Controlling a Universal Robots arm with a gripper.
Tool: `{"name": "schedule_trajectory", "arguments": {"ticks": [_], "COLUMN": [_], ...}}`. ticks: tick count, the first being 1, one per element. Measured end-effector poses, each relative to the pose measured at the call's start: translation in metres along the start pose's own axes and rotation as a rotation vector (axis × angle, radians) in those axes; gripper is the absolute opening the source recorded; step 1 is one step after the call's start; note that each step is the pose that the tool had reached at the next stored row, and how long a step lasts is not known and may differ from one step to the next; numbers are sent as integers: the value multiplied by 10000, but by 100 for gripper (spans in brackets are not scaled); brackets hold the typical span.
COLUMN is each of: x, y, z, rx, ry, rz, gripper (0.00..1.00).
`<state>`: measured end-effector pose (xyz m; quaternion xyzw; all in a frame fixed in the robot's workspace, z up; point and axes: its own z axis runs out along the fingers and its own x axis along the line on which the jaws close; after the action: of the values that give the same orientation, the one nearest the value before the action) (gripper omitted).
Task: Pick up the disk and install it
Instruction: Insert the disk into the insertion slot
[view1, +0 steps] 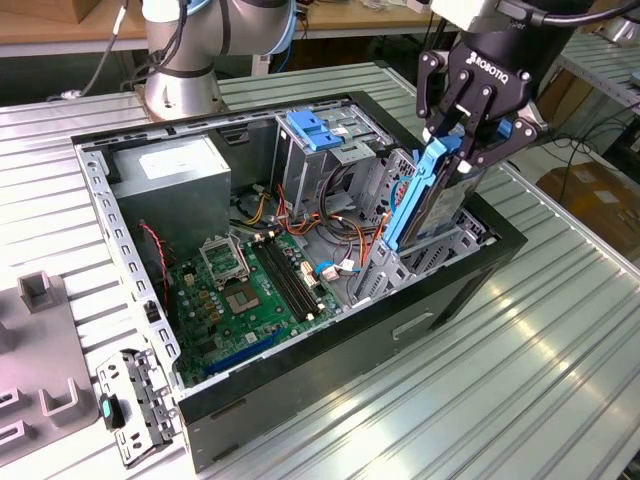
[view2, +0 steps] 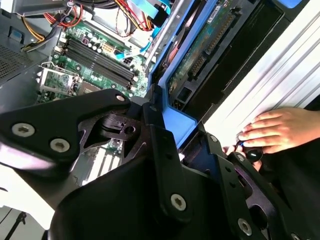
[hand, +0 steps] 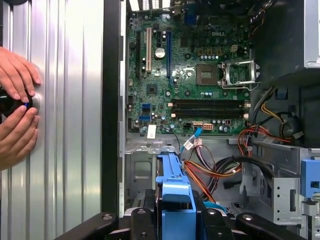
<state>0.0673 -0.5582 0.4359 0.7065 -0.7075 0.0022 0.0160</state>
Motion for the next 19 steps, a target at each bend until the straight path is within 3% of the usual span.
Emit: {"name": "schedule_trajectory", "arguments": {"ticks": [4, 19], "x": [-2, -1], "y": [-2, -8], "z": [109, 421], "rx": [0, 0], "ry": [0, 0], "rz": [0, 0], "gripper": [37, 37]}}
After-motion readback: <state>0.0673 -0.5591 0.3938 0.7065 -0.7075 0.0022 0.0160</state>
